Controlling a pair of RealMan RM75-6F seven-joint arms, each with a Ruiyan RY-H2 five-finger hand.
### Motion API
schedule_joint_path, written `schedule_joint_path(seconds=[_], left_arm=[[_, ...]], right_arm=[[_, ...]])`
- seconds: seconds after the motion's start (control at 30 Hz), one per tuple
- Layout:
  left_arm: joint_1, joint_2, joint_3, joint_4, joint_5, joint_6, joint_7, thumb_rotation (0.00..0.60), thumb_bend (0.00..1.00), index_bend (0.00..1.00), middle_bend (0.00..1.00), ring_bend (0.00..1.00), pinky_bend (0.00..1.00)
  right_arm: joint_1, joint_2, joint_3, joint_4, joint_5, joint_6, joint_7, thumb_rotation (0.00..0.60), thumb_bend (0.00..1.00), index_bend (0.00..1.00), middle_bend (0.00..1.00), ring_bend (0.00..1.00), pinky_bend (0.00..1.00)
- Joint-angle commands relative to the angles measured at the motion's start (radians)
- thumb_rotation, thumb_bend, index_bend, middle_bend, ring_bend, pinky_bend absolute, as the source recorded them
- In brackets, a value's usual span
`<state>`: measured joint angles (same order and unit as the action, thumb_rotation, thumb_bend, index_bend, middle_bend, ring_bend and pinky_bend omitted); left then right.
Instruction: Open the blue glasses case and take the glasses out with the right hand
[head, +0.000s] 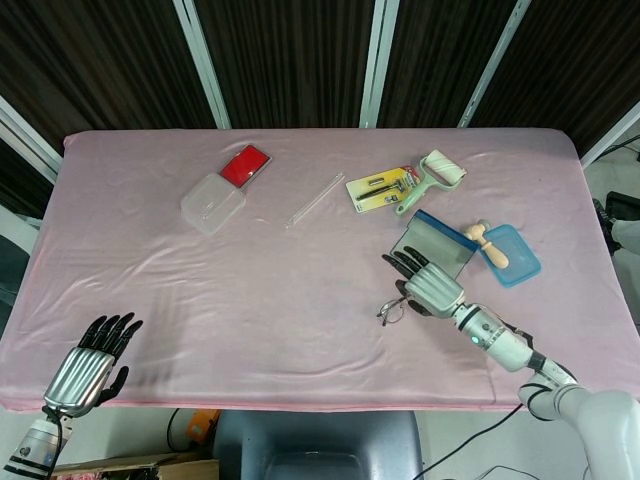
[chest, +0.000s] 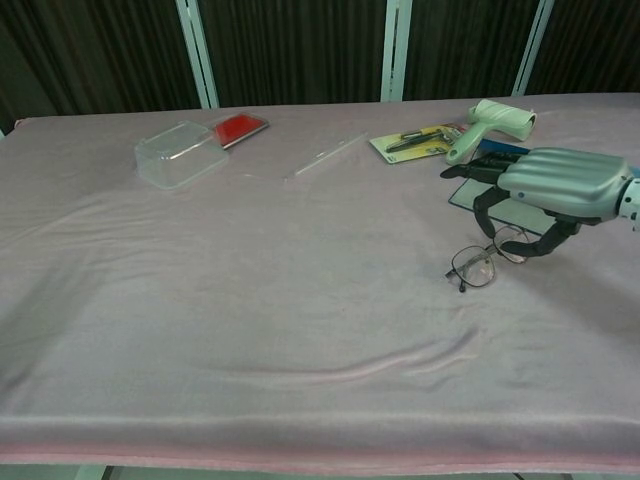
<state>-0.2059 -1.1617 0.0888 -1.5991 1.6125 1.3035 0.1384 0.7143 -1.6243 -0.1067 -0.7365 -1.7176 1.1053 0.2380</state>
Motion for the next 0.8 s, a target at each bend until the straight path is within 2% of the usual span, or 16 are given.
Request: schedule_joint_path(seconds=[0.03,0.8], left_arm=[[0.0,0.0,0.0,0.0,0.0,0.0,0.001,0.6,0.5,0.0,0.0,0.0,0.04],[0.0,0.002,-0.001,0.001,0.0,0.0,-0.005,0.6,0.5,0.0,0.0,0.0,0.04]], right_arm=[[0.001,-0.009,0.0,0.008,0.001,-0.004,0.004,0.6,0.49,0.65,0.0,0.0,0.0],[0.009,-0.036,0.0,0.026,0.007,-0.032,0.013,0.6,0.55,0.66,0.0,0.0,0.0]])
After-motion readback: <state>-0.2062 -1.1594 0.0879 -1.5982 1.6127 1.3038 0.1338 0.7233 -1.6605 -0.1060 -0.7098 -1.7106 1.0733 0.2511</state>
